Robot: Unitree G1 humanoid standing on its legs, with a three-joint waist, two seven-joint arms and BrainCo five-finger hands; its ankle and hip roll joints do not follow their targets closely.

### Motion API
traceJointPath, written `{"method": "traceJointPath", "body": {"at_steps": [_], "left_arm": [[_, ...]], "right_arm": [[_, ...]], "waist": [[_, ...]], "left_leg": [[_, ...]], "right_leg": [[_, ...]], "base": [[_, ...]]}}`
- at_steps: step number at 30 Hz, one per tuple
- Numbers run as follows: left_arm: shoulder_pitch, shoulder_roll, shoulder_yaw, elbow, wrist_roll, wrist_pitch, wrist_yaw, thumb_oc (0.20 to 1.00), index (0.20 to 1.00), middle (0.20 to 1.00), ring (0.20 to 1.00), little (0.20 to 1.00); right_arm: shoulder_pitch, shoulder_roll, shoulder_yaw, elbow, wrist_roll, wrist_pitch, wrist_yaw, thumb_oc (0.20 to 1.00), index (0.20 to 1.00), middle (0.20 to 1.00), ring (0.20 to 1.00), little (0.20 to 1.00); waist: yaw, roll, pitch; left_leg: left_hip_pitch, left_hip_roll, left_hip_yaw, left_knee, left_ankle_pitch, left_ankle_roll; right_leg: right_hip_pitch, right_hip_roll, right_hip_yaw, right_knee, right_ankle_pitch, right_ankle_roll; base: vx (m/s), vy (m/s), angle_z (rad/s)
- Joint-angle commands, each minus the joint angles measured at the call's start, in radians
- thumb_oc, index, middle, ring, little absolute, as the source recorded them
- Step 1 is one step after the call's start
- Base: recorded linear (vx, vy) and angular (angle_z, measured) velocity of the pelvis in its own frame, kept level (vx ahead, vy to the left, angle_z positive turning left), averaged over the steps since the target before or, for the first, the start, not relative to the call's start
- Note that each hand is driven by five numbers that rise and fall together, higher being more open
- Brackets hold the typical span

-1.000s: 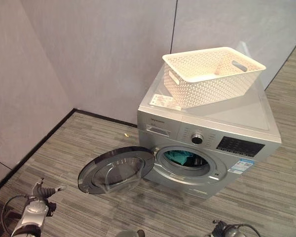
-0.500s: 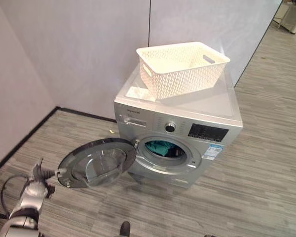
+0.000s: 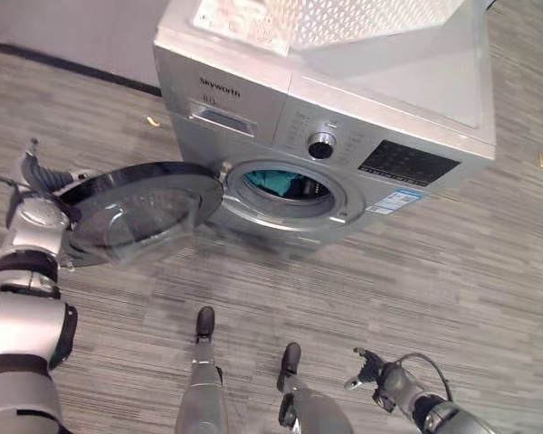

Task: Grab the laundry basket,head to the washer,open it,put in the laundry and shut it.

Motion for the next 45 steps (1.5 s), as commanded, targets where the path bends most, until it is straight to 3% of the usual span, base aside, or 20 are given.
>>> {"method": "traceJointPath", "body": {"at_steps": [1, 6, 8, 9, 13, 14, 16, 19, 24, 35, 45], "left_arm": [[-0.04, 0.056, -0.052, 0.111, -0.006, 0.004, 0.021, 1.0, 1.0, 1.0, 1.0, 1.0], [-0.056, 0.04, -0.044, 0.108, -0.045, -0.005, 0.02, 1.0, 1.0, 1.0, 1.0, 1.0], [0.046, -0.125, -0.053, 0.01, -0.004, -0.023, 0.064, 1.0, 1.0, 1.0, 1.0, 1.0], [0.071, -0.166, -0.059, -0.01, -0.001, -0.026, 0.063, 1.0, 1.0, 1.0, 1.0, 1.0], [0.245, -0.446, -0.097, -0.119, -0.034, -0.048, -0.005, 1.0, 1.0, 1.0, 1.0, 1.0], [0.246, -0.447, -0.097, -0.119, -0.034, -0.047, -0.004, 1.0, 1.0, 1.0, 1.0, 1.0], [0.377, -0.639, -0.186, -0.269, -0.081, -0.068, -0.054, 1.0, 1.0, 1.0, 1.0, 1.0], [0.446, -0.697, -0.253, -0.346, -0.082, -0.073, -0.093, 1.0, 1.0, 1.0, 1.0, 1.0], [0.551, -0.717, -0.329, -0.447, -0.117, -0.071, -0.165, 1.0, 1.0, 1.0, 1.0, 1.0], [0.562, -0.698, -0.242, -0.37, -0.06, -0.079, -0.114, 1.0, 1.0, 1.0, 1.0, 1.0], [0.723, -0.613, -0.253, -0.604, -0.1, -0.138, -0.186, 1.0, 1.0, 1.0, 1.0, 1.0]], "right_arm": [[-0.011, 0.005, 0.041, -0.036, 0.049, -0.017, -0.016, 1.0, 1.0, 1.0, 1.0, 1.0], [-0.043, 0.021, 0.078, -0.092, 0.069, -0.027, -0.019, 1.0, 1.0, 1.0, 1.0, 1.0], [-0.033, 0.039, 0.084, -0.081, 0.061, -0.029, -0.041, 1.0, 1.0, 1.0, 1.0, 1.0], [-0.024, 0.039, 0.082, -0.075, 0.056, -0.029, -0.043, 1.0, 1.0, 1.0, 1.0, 1.0], [0.02, 0.034, 0.061, -0.008, -0.002, -0.012, -0.043, 1.0, 1.0, 1.0, 1.0, 1.0], [0.02, 0.033, 0.061, -0.008, -0.002, -0.012, -0.044, 1.0, 1.0, 1.0, 1.0, 1.0], [0.031, 0.028, 0.004, 0.053, -0.02, 0.009, -0.059, 1.0, 1.0, 1.0, 1.0, 1.0], [0.032, 0.026, -0.021, 0.067, -0.029, 0.014, -0.065, 1.0, 1.0, 1.0, 1.0, 1.0], [0.03, -0.004, -0.066, -0.003, 0.005, -0.004, -0.079, 1.0, 1.0, 1.0, 1.0, 1.0], [0.131, -0.056, -0.082, 0.003, 0.003, -0.016, -0.052, 1.0, 1.0, 1.0, 1.0, 1.0], [0.239, -0.051, -0.16, 0.091, 0.024, -0.024, -0.046, 1.0, 1.0, 1.0, 1.0, 1.0]], "waist": [[-0.002, -0.039, -0.008], [-0.011, -0.06, 0.009], [-0.006, -0.04, 0.018], [-0.004, -0.034, 0.016], [0.011, 0.024, -0.009], [0.011, 0.025, -0.009], [0.022, 0.073, -0.031], [0.024, 0.093, -0.048], [0.015, 0.132, -0.067], [-0.034, 0.171, -0.1], [-0.007, 0.204, -0.125]], "left_leg": [[-0.004, -0.037, -0.022, 0.125, -0.199, 0.038], [-0.021, -0.033, -0.024, 0.136, -0.207, 0.038], [-0.001, -0.033, -0.023, 0.123, -0.206, 0.042], [0.005, -0.033, -0.022, 0.118, -0.206, 0.042], [0.068, -0.045, -0.024, 0.075, -0.195, 0.045], [0.068, -0.044, -0.024, 0.074, -0.194, 0.044], [0.108, -0.057, -0.046, 0.05, -0.185, 0.044], [0.134, -0.062, -0.056, 0.039, -0.182, 0.045], [0.204, -0.037, -0.034, 0.003, -0.169, 0.039], [0.279, 0.026, 0.087, -0.047, -0.148, 0.014], [0.311, 0.02, 0.066, -0.062, -0.137, 0.007]], "right_leg": [[-0.079, -0.089, 0.122, 0.033, 0.066, 0.057], [-0.096, -0.083, 0.124, 0.032, 0.072, 0.057], [-0.09, -0.087, 0.122, 0.061, 0.044, 0.052], [-0.086, -0.087, 0.121, 0.068, 0.032, 0.048], [-0.055, -0.091, 0.098, 0.125, -0.038, 0.029], [-0.054, -0.091, 0.097, 0.125, -0.038, 0.028], [-0.018, -0.095, 0.06, 0.15, -0.079, 0.017], [0.008, -0.095, 0.046, 0.149, -0.089, 0.014], [0.048, -0.076, 0.049, 0.149, -0.108, 0.001], [0.046, -0.028, 0.153, 0.061, -0.077, -0.003], [0.109, -0.032, 0.115, 0.026, -0.077, -0.004]], "base": [[0.0, 0.0, 0.0], [0.0, -0.012, 0.03], [0.01, -0.002, 0.02], [0.02, 0.019, 0.06], [0.07, 0.019, 0.18], [0.07, -0.009, 0.4], [0.12, -0.033, 0.43], [0.09, -0.059, 0.39], [0.07, -0.083, -0.08], [0.01, -0.075, -0.44], [0.03, -0.047, -0.12]]}}
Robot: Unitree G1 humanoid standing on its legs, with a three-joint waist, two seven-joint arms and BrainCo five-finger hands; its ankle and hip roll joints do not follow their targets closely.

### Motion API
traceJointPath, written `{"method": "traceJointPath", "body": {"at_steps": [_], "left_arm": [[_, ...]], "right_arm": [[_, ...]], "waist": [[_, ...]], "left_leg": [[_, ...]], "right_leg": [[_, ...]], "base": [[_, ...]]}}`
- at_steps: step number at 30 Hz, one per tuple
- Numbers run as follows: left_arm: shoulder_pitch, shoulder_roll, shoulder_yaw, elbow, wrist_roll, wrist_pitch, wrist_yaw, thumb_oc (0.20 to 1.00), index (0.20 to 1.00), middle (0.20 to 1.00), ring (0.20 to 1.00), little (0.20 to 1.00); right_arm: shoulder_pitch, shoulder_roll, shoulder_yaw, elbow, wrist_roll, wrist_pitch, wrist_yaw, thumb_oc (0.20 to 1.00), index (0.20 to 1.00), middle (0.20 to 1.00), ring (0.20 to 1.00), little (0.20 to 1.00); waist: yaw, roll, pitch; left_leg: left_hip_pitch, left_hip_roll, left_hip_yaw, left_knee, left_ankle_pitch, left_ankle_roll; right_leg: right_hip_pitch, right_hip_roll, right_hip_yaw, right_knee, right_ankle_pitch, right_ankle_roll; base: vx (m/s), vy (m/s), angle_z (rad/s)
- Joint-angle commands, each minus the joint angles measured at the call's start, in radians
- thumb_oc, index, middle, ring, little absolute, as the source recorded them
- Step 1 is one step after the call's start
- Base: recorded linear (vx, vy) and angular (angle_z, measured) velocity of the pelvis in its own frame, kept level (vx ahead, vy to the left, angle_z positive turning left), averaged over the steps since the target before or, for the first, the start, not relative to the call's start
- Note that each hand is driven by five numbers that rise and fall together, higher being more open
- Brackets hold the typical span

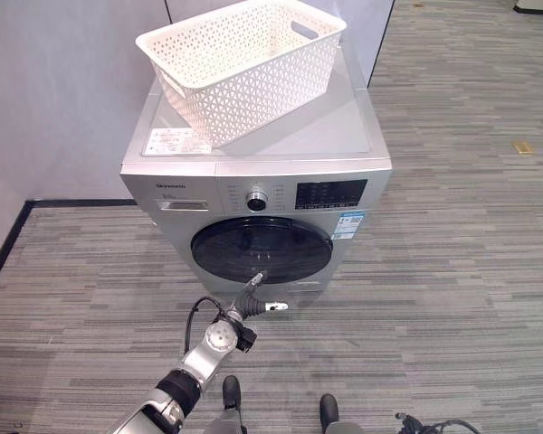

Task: Grab the laundry basket,head to the washer,open it,put in the laundry and shut it.

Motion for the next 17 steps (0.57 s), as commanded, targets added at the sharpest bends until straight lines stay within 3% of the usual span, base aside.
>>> {"method": "traceJointPath", "body": {"at_steps": [1, 6, 8, 13, 17], "left_arm": [[0.02, 0.029, 0.033, 0.013, -0.034, -0.073, -0.036, 1.0, 1.0, 1.0, 1.0, 1.0], [0.147, 0.06, 0.106, 0.056, -0.041, -0.099, -0.042, 1.0, 1.0, 1.0, 1.0, 1.0], [0.211, 0.059, 0.176, 0.18, -0.047, -0.093, -0.041, 1.0, 1.0, 1.0, 1.0, 1.0], [0.278, 0.071, 0.264, 0.291, -0.012, -0.109, -0.013, 1.0, 1.0, 1.0, 1.0, 1.0], [0.295, 0.051, 0.365, 0.494, 0.002, -0.082, -0.003, 1.0, 1.0, 1.0, 1.0, 1.0]], "right_arm": [[-0.041, 0.017, -0.03, 0.004, 0.032, -0.025, -0.004, 1.0, 1.0, 1.0, 1.0, 1.0], [-0.032, 0.058, -0.037, -0.018, 0.069, -0.048, -0.008, 1.0, 1.0, 1.0, 1.0, 1.0], [-0.027, 0.07, -0.037, -0.037, 0.075, -0.051, -0.001, 1.0, 1.0, 1.0, 1.0, 1.0], [-0.009, 0.08, -0.062, -0.033, 0.088, -0.055, -0.001, 1.0, 1.0, 1.0, 1.0, 1.0], [0.022, 0.095, -0.097, 0.003, 0.098, -0.05, 0.001, 1.0, 1.0, 1.0, 1.0, 1.0]], "waist": [[0.06, -0.029, 0.028], [0.093, -0.035, 0.018], [0.114, -0.04, 0.011], [0.149, -0.043, -0.004], [0.179, -0.051, -0.027]], "left_leg": [[0.046, -0.025, -0.046, 0.007, -0.1, 0.01], [0.042, -0.036, -0.072, 0.005, -0.096, 0.008], [0.052, -0.043, -0.089, 0.005, -0.095, 0.011], [0.069, -0.054, -0.122, 0.011, -0.103, 0.015], [0.087, -0.063, -0.156, 0.017, -0.108, 0.017]], "right_leg": [[-0.045, -0.046, -0.083, 0.031, -0.028, -0.007], [-0.018, -0.049, -0.116, 0.025, -0.034, -0.008], [0.0, -0.05, -0.124, 0.031, -0.039, -0.012], [0.037, -0.057, -0.153, 0.038, -0.052, -0.015], [0.08, -0.062, -0.187, 0.045, -0.069, -0.021]], "base": [[0.01, -0.059, 0.11], [0.0, -0.059, 0.25], [0.0, -0.065, 0.4], [0.0, -0.036, 0.32], [0.02, -0.035, 0.19]]}}
